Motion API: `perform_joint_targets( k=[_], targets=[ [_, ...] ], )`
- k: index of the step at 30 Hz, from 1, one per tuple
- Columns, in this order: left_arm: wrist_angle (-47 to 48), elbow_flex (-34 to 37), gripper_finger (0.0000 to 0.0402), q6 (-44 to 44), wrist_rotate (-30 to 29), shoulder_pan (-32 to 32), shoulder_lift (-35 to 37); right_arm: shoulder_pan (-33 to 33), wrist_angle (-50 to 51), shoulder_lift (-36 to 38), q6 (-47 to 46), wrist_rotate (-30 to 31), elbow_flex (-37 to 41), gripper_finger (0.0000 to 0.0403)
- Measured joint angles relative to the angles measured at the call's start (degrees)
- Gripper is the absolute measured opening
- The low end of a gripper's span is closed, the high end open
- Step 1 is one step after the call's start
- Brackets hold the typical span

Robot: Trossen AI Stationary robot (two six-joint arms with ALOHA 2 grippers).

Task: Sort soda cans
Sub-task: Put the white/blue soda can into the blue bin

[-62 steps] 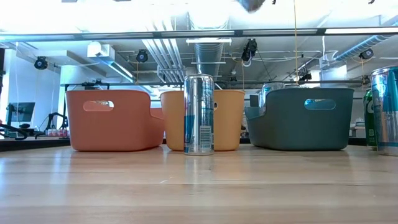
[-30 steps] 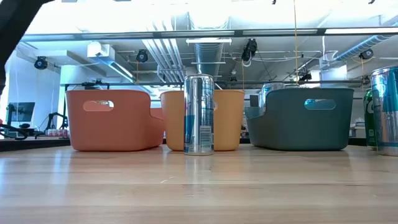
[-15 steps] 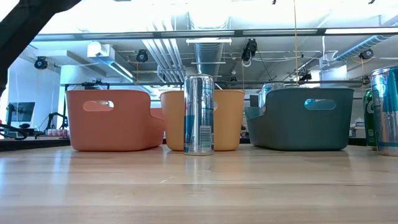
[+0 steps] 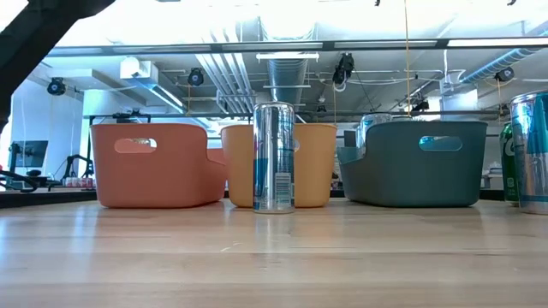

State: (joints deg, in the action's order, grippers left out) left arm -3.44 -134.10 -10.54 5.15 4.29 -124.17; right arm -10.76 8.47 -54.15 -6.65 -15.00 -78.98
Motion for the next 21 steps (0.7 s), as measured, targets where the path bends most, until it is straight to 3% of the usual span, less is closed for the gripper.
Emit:
perform_joint_targets(
  k=[4, 13, 21],
  targets=[
    [2.0, 0.0, 0.0229, -0.46, 0.58, 0.13, 0.57, 0.0, 0.52, 0.32, -0.25, 0.25, 0.02, 0.0256],
    [21.67, 0.0, 0.0229, 2.66, -5.0, 0.33, 3.28, -0.02, 11.87, 1.73, 0.25, 3.13, 0.04, 0.0318],
    [40.96, 0.03, 0.0229, 6.98, -9.39, 0.31, 2.47, -0.13, 33.15, 0.3, 1.78, 6.19, -1.27, 0.0362]
  ],
)
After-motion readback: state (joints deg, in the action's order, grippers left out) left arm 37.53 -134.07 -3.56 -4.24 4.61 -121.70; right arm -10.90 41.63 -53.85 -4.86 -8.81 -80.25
